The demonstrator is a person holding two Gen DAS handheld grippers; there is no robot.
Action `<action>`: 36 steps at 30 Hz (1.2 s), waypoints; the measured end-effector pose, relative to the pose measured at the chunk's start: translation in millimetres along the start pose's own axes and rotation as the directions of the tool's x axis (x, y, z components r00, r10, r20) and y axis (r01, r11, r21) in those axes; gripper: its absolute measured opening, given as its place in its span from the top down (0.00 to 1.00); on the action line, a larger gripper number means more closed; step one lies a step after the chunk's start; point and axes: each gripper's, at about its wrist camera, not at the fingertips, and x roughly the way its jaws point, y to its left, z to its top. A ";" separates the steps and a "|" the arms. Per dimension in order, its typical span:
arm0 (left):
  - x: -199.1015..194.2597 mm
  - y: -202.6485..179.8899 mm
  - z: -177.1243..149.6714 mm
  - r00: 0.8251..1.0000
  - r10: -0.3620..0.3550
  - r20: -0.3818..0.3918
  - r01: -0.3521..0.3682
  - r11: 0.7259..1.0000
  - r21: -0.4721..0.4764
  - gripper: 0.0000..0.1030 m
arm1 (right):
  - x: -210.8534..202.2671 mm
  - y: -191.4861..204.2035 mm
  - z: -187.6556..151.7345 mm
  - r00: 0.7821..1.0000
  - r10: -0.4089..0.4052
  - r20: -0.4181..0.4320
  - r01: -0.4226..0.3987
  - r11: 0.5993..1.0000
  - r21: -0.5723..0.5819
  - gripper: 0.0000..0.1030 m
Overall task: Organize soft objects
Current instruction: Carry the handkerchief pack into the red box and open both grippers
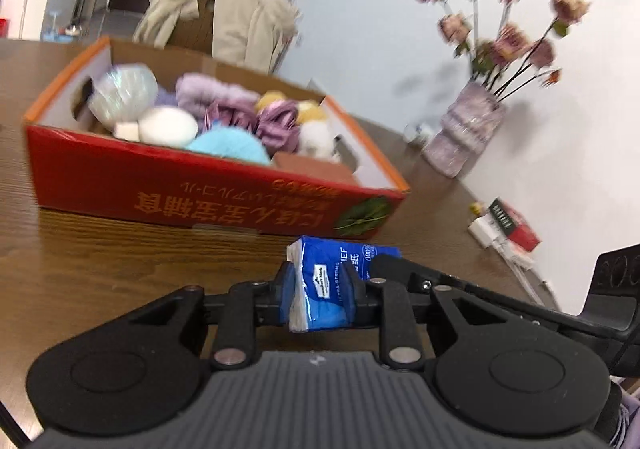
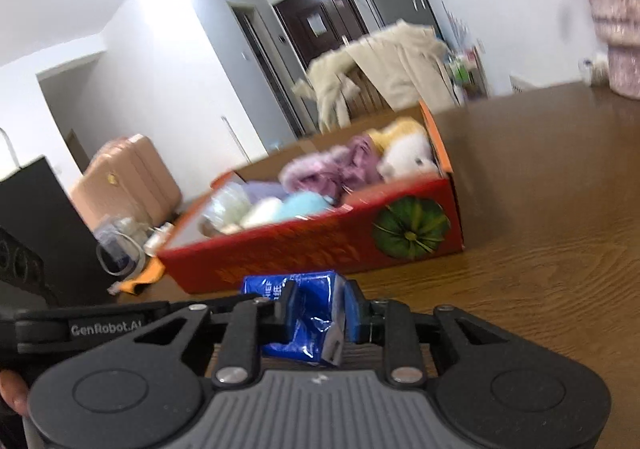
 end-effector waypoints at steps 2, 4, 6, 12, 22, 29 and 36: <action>-24.6 -9.1 -7.5 0.999 0.008 0.031 -0.009 1.000 0.009 0.77 | -18.9 13.6 -2.3 1.000 0.018 0.019 -0.017 1.000 -0.015 0.77; -49.7 -17.0 -16.1 0.998 0.018 0.068 -0.020 1.000 0.021 0.77 | -36.1 28.6 -6.4 0.999 0.034 0.031 -0.033 0.999 -0.038 0.77; -70.6 -24.2 -22.7 0.995 0.025 0.099 -0.028 0.999 0.030 0.77 | -52.0 44.1 -10.9 0.998 0.043 0.050 -0.040 0.997 -0.072 0.77; -120.5 -36.4 -37.7 0.985 0.023 0.173 -0.031 0.999 0.044 0.77 | -88.5 74.8 -18.6 0.993 0.075 0.090 -0.063 0.990 -0.124 0.77; -138.7 -40.3 -20.8 0.970 0.003 0.243 -0.026 0.995 0.091 0.77 | -104.1 100.9 -6.0 0.988 0.083 0.133 -0.056 0.979 -0.194 0.77; -97.6 -7.5 66.1 0.973 -0.018 0.230 0.002 0.998 0.067 0.77 | -50.0 108.3 70.2 0.987 0.081 0.138 -0.044 0.967 -0.249 0.77; -19.5 60.0 117.3 0.995 0.029 0.100 -0.024 0.998 -0.057 0.77 | 66.5 87.6 120.0 0.998 0.042 -0.042 -0.049 0.984 -0.173 0.77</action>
